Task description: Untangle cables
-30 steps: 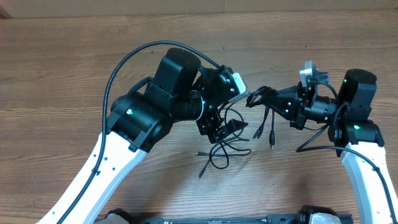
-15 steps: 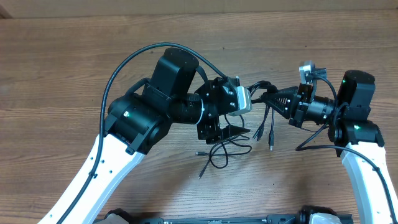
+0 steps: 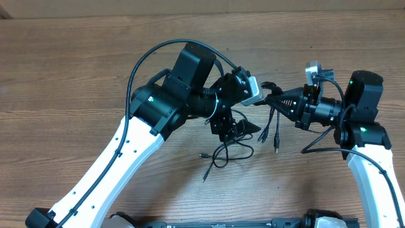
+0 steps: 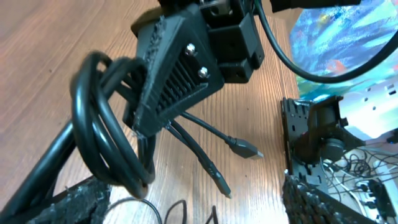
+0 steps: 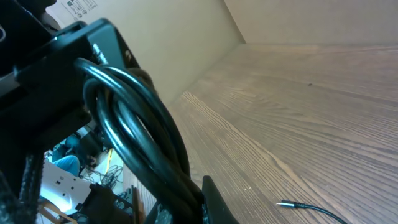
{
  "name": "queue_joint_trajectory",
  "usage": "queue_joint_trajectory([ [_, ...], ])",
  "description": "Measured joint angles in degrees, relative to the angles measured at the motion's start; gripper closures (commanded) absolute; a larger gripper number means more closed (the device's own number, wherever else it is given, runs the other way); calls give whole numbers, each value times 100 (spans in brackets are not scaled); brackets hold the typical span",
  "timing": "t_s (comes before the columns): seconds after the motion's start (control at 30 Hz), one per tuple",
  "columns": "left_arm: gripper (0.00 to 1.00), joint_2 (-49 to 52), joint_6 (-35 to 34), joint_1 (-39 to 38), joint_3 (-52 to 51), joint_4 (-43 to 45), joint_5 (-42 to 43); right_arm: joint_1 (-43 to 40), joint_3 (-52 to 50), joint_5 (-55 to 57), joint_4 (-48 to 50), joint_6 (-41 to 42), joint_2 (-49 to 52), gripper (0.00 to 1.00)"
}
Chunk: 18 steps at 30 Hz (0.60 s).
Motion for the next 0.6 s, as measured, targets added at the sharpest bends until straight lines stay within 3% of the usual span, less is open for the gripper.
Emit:
queue_joint_trajectory([
  [0.07,0,0,-2,0,0,83,-17,0,0,-2,0,15,0,96],
  [0.3,5,28,-52,0,0,505,-63,0,0,-208,0,-2,0,96],
  [0.33,9,33,-92,0,0,511,-63,0,0,-219,0,-4,0,96],
  [0.5,65,48,-155,0,0,535,-57,0,0,-341,4,-31,0,96],
  [0.6,73,52,-155,0,0,577,-63,0,0,-369,0,-31,0,96],
])
